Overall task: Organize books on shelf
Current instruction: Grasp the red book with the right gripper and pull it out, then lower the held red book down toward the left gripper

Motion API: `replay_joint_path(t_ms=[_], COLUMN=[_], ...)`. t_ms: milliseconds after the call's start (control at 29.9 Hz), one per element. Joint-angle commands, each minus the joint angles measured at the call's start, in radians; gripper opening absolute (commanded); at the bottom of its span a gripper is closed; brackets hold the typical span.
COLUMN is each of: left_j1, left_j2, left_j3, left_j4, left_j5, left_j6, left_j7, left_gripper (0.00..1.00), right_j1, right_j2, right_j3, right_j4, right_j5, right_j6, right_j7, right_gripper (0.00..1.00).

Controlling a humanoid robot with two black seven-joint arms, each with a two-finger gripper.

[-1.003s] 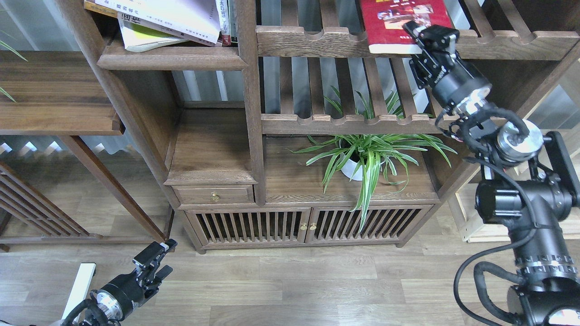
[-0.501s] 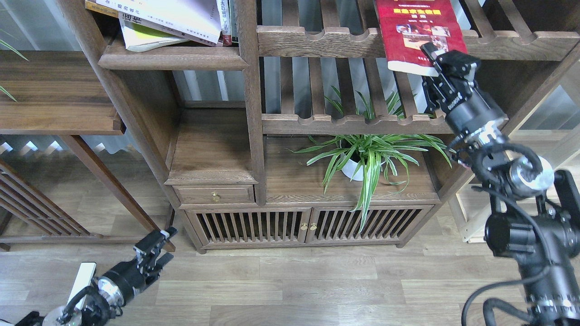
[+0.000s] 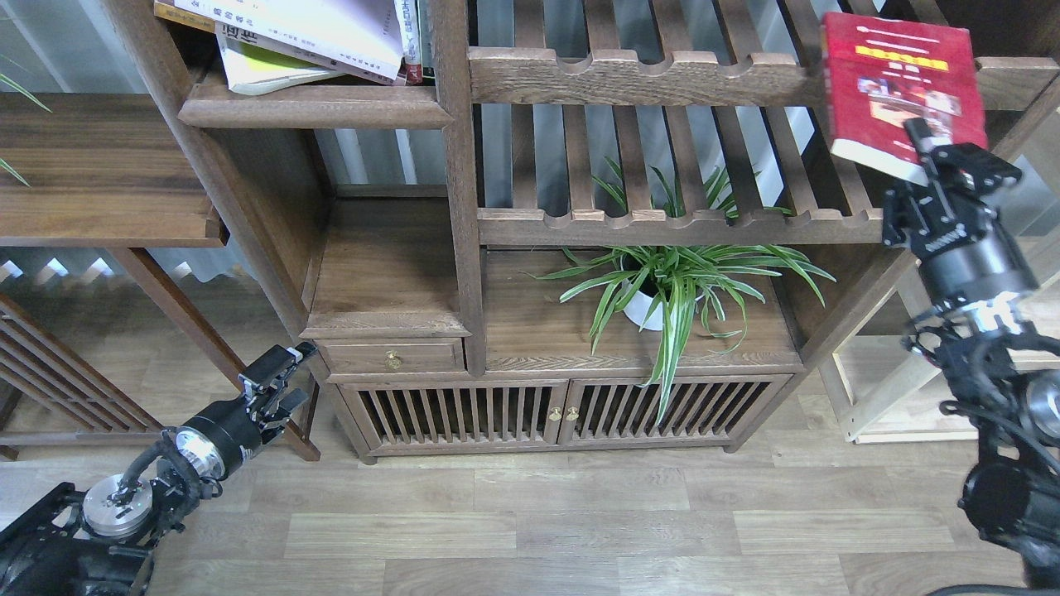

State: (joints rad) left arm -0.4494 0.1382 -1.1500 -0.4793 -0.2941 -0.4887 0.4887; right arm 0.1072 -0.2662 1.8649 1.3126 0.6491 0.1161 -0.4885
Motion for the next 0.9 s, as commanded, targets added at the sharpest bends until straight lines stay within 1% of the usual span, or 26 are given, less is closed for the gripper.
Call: replay_joint_path(t_ms=[0,234,435,535,869], left_j1=[-0.014,-0.032,-0.066,-0.077,-0.074], left_j2=[0.000,0.001,-0.002,-0.002,-0.002], left_j3=[0.001,0.024,0.047,0.064,0.122], left_j4=[0.008,0.028,0.048,0.050,0.050], left_j5=[0.001,0.001,0.001,0.001,0.000], left_j6=[0.000,0.000,0.000,0.000,0.000], left_j7=[0.000,0.000,0.000,0.000,0.000], left_gripper=[0.98,0.98,0.98,0.98,0.98], right_j1=[-0.056,-0.156,-0.242,-0.283,-0.417], right_j2=[-0.025,-0.047,-0.097,-0.114,-0.114], right_j3=[0.004,-0.044,-0.176,-0.237,-0.398], right_j4=[0.011,0.016,0.016,0.016,0.017], right_j5=[0.035,0.044,0.044,0.044,0.020], right_j6=[0.045,0.172,0.365,0.373,0.373], right_j7=[0.000,0.000,0.000,0.000,0.000], right_gripper=[0.17,0.18,0.18,0.18,0.19])
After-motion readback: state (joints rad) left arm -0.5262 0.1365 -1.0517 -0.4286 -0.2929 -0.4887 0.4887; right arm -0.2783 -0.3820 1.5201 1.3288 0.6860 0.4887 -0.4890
